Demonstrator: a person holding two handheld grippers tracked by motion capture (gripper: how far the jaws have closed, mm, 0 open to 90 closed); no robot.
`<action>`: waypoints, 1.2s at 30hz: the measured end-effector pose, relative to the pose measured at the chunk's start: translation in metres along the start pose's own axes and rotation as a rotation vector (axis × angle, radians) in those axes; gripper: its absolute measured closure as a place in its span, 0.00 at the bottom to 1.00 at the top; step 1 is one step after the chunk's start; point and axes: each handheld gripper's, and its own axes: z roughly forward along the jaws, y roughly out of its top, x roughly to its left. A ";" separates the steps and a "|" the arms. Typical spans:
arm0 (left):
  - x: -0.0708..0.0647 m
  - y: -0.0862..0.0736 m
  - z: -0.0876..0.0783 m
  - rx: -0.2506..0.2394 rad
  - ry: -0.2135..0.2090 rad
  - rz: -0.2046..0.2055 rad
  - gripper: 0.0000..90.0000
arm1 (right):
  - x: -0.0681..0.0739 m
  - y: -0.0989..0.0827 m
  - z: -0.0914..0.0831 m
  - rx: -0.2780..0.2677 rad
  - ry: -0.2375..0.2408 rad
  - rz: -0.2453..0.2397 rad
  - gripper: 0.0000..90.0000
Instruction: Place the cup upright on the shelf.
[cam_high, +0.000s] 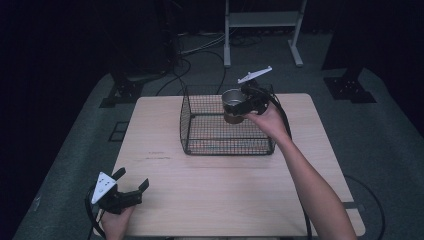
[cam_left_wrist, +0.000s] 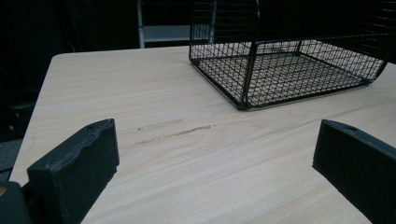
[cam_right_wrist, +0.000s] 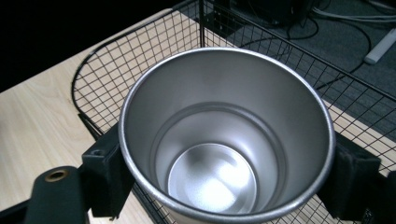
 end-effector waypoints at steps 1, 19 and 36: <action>0.000 0.000 0.000 -0.001 0.003 -0.001 0.00 | -0.001 0.002 0.004 0.003 -0.003 -0.001 0.20; 0.000 0.000 -0.001 -0.004 0.001 -0.006 0.00 | -0.010 0.005 0.038 0.041 -0.005 0.052 0.20; 0.000 0.000 -0.001 -0.006 -0.002 -0.007 0.00 | -0.022 -0.005 0.073 0.094 0.001 0.113 0.20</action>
